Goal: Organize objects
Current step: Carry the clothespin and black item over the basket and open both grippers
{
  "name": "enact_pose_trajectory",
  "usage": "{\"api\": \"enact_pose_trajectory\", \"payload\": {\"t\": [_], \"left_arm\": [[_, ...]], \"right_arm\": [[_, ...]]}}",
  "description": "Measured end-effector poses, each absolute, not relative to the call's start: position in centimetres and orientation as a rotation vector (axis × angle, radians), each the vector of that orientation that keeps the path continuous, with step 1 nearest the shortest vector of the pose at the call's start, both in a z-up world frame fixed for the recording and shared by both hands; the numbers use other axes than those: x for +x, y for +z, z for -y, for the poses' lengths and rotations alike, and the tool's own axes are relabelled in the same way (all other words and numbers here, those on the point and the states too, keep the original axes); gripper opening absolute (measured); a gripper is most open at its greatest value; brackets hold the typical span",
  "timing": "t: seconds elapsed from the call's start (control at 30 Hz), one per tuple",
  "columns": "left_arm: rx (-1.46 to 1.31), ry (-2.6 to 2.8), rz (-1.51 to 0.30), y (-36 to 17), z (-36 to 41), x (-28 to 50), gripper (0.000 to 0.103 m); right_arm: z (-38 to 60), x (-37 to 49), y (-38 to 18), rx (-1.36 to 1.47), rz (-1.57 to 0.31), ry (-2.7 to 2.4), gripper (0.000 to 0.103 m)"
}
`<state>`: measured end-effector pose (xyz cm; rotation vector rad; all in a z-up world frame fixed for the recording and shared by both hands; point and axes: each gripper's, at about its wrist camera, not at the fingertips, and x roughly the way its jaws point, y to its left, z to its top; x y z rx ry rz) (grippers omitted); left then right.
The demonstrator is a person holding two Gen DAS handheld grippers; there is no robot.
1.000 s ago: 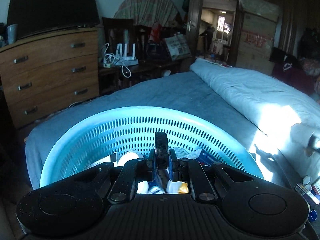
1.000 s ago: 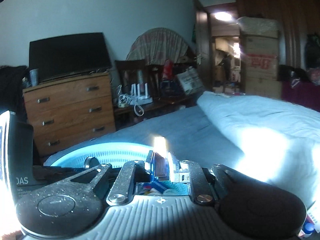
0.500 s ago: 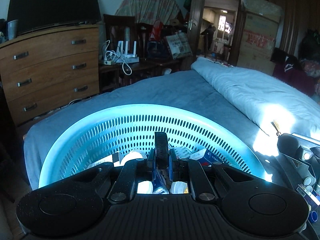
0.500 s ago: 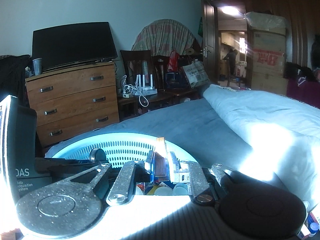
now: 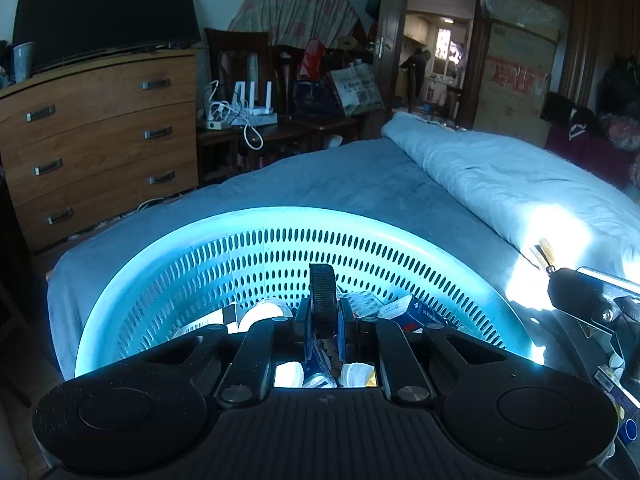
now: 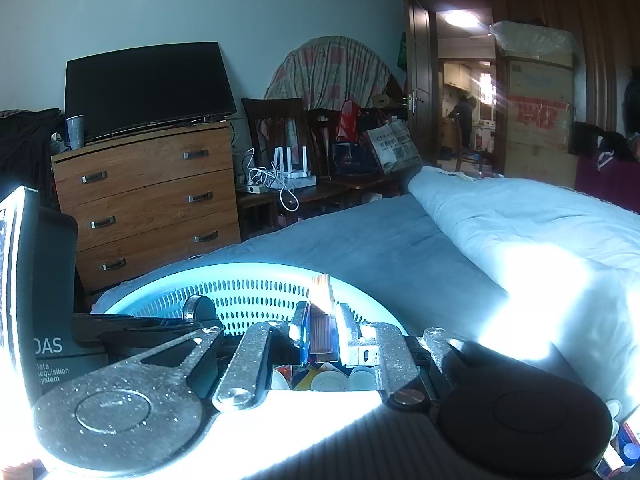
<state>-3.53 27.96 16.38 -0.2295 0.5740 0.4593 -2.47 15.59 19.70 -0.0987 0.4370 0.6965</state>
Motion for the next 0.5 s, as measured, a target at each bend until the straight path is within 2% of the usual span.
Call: {"api": "enact_pose_trajectory", "payload": {"t": [0.37, 0.43, 0.5], "left_arm": [[-0.229, 0.461, -0.581, 16.15, -27.87, -3.3, 0.014], [-0.231, 0.469, -0.584, 16.11, -27.92, -3.32, 0.019], [-0.23, 0.473, -0.585, 16.06, -27.95, -3.38, 0.02]], "right_arm": [[-16.12, -2.43, 19.15, -0.095, -0.443, 0.695, 0.015], [-16.16, -2.38, 19.06, -0.094, -0.444, 0.697, 0.016], [-16.15, -2.37, 18.96, -0.094, -0.444, 0.699, 0.017]]}}
